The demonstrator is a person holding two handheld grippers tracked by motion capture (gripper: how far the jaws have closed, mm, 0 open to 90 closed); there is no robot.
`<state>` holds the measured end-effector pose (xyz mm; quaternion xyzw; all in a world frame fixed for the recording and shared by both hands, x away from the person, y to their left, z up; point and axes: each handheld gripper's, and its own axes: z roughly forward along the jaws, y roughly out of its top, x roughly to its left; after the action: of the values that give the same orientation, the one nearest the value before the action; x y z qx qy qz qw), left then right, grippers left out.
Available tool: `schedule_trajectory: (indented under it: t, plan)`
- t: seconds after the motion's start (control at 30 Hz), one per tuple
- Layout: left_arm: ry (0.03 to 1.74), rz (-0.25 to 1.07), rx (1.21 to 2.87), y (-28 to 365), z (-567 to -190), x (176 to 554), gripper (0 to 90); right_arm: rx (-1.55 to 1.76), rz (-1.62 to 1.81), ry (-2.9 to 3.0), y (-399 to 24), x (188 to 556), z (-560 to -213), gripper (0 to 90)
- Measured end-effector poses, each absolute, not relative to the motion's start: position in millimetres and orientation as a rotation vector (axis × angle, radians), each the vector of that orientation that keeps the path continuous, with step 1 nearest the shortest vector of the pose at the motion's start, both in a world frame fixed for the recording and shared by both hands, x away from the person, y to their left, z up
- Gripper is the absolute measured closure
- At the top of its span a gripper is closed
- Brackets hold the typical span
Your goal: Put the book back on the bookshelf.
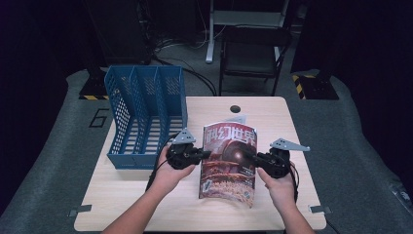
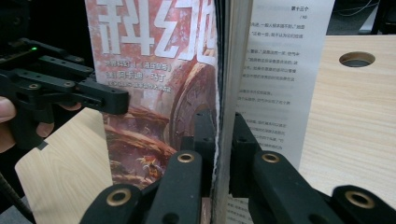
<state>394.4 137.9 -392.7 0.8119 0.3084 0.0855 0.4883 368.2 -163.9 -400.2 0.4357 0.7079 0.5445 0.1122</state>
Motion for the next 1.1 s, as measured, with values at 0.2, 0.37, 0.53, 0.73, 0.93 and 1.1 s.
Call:
schedule_trajectory:
  t: [0.2,0.37,0.53,0.73,0.93,1.1]
  plan:
    - [0.732,0.237,1.983,138,-390,393,80.6,1.277,1.579,2.084,-163,371,-398,84.8]
    - [0.699,0.302,1.999,136,-389,391,80.7,1.274,1.564,2.075,-162,371,-397,83.9]
    - [0.691,0.316,2.003,135,-389,389,80.8,1.276,1.558,2.07,-162,371,-396,84.1]
    - [0.692,0.332,1.995,136,-392,386,80.6,1.255,1.555,2.069,-161,368,-397,83.9]
    - [0.685,0.338,1.981,139,-397,383,80.5,1.248,1.558,2.07,-161,366,-398,83.6]
    - [0.675,0.33,1.976,140,-397,381,80.5,1.245,1.573,2.065,-160,365,-398,82.7]
